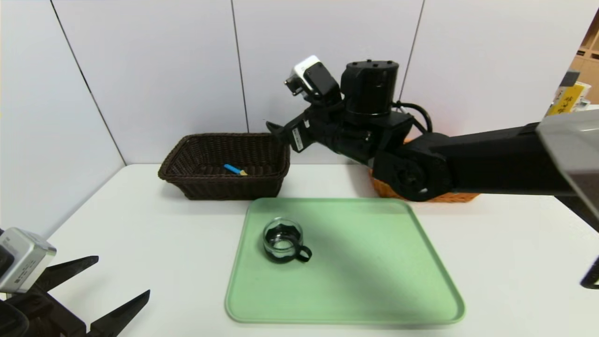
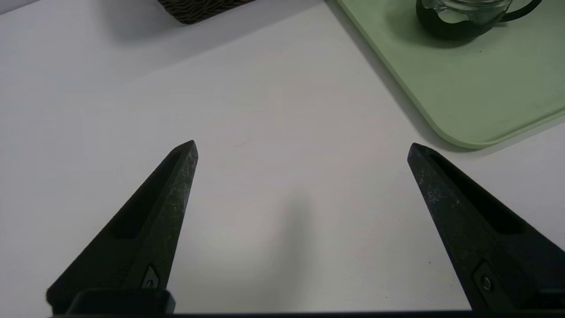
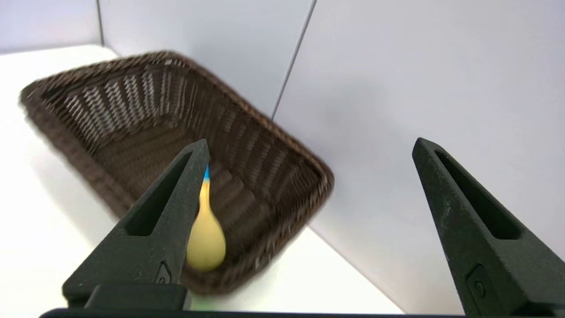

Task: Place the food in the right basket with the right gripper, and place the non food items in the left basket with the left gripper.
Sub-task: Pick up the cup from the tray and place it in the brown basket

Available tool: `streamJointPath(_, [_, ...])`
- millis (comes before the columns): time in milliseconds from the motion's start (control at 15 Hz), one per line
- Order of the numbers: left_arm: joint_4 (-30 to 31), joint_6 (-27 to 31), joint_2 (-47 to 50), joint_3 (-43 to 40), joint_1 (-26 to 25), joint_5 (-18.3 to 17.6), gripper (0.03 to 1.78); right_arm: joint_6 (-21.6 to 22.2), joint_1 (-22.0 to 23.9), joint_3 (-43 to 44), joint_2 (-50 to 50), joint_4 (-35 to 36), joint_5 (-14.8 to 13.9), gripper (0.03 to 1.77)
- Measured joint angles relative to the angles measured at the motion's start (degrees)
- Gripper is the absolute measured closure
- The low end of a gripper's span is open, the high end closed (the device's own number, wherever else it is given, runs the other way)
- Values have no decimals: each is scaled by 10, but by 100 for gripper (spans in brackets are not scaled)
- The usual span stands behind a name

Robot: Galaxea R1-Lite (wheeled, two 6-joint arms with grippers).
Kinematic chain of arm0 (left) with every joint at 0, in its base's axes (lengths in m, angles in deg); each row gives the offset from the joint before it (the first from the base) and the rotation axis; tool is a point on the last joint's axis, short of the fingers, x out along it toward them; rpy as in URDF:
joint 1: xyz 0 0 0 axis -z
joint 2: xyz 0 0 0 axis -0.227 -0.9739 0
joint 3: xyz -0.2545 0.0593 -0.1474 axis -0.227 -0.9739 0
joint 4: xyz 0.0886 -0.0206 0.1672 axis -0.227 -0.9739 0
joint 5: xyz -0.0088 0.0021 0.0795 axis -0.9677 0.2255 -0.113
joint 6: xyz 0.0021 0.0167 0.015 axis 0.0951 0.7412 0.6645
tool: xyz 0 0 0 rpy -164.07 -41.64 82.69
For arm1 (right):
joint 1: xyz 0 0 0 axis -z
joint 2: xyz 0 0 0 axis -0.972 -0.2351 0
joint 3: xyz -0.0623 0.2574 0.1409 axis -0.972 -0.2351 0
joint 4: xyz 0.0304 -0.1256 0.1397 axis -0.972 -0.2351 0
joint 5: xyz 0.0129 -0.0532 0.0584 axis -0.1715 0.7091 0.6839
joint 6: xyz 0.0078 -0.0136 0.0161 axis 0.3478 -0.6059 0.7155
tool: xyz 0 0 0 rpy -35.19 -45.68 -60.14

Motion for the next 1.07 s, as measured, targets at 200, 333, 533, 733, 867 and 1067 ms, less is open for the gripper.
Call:
streamJointPath(200, [0, -1, 3, -2, 0, 0, 12, -19, 16, -104, 85, -10, 1, 16])
streamJointPath(333, [0, -3, 5, -4, 0, -1, 12, -23, 45, -156, 133, -12, -2, 15])
streamJointPath(533, [0, -5, 8, -4, 0, 0, 12, -21, 89, -230, 197, -10, -9, 13])
streamJointPath(733, [0, -6, 8, -2, 0, -1, 12, -14, 120, -308, 251, -7, -43, 12])
streamJointPath(867, [0, -6, 9, 0, 1, -1, 12, 1, 130, -366, 289, -6, -69, 11])
streamJointPath(1067, [0, -9, 13, -3, 1, -1, 12, 27, 136, -454, 355, -6, -103, 11])
